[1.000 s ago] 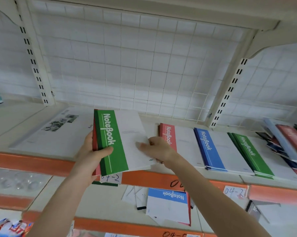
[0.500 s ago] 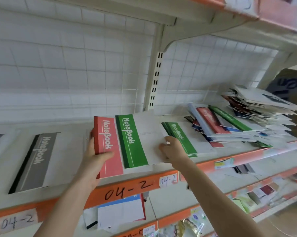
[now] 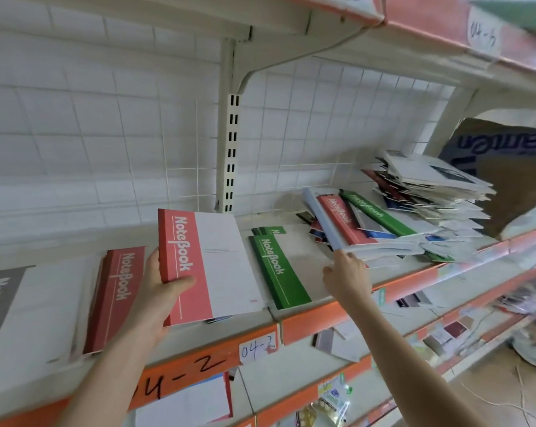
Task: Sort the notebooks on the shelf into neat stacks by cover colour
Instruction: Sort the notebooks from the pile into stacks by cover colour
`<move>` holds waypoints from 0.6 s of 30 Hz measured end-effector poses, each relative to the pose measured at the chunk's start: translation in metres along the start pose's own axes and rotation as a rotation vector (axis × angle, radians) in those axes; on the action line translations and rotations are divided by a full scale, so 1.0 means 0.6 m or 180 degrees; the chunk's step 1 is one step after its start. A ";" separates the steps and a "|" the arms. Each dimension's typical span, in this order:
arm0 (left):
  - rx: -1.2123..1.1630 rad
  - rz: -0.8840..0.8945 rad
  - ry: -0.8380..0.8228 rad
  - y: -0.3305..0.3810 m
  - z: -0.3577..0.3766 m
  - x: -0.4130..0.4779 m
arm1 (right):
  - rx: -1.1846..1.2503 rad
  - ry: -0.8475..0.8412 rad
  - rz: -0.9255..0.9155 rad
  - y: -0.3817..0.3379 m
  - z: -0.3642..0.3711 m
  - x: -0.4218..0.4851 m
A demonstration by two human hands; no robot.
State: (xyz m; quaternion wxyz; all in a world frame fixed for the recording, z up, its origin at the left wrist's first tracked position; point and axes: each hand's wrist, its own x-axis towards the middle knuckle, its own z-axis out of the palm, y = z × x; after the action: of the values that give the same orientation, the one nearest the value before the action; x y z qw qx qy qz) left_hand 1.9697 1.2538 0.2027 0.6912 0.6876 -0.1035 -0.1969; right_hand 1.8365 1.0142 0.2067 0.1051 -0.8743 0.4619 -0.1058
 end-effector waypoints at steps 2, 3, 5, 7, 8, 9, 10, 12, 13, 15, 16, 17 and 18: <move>0.0009 0.0000 0.0053 -0.002 -0.004 0.002 | -0.0269 0.0190 -0.0296 -0.010 0.007 -0.006; 0.0005 0.0012 0.0078 -0.003 -0.006 0.002 | -0.0244 0.0195 -0.0496 -0.019 0.011 -0.008; -0.0029 0.0003 0.0131 -0.004 -0.012 0.002 | 0.0005 -0.0026 -0.0823 -0.044 0.021 -0.012; -0.0079 -0.0040 0.0166 -0.006 -0.018 0.001 | 0.0180 -0.0531 -0.0879 -0.070 0.033 -0.018; -0.0093 -0.0060 0.0174 -0.006 -0.021 0.001 | 0.0126 -0.0736 -0.0876 -0.079 0.041 -0.020; -0.0096 -0.0063 0.0179 -0.008 -0.025 0.003 | -0.0019 -0.0852 -0.0894 -0.086 0.050 -0.021; -0.0093 -0.0052 0.0182 -0.009 -0.028 0.003 | -0.0185 -0.0886 -0.0921 -0.090 0.058 -0.021; -0.0106 -0.0032 0.0194 -0.010 -0.033 0.003 | -0.0412 -0.0851 -0.0961 -0.093 0.070 -0.018; -0.0121 -0.0031 0.0199 -0.010 -0.036 0.003 | -0.0454 -0.0818 -0.0971 -0.092 0.073 -0.015; -0.0138 -0.0022 0.0199 -0.011 -0.038 0.003 | -0.0450 -0.0738 -0.1005 -0.089 0.076 -0.006; -0.0140 -0.0021 0.0191 -0.012 -0.039 0.002 | -0.0435 -0.0710 -0.1024 -0.087 0.076 -0.001; -0.0140 -0.0027 0.0185 -0.012 -0.039 0.001 | -0.0417 -0.0692 -0.1039 -0.085 0.076 0.005; -0.0148 -0.0027 0.0190 -0.013 -0.039 0.000 | -0.0391 -0.0678 -0.1050 -0.082 0.076 0.011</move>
State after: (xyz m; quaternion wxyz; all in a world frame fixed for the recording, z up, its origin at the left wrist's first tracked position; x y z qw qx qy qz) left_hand 1.9785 1.2752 0.1945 0.7090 0.6773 -0.0753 -0.1815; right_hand 1.8917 1.0397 0.1775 0.0811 -0.9491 0.3043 -0.0001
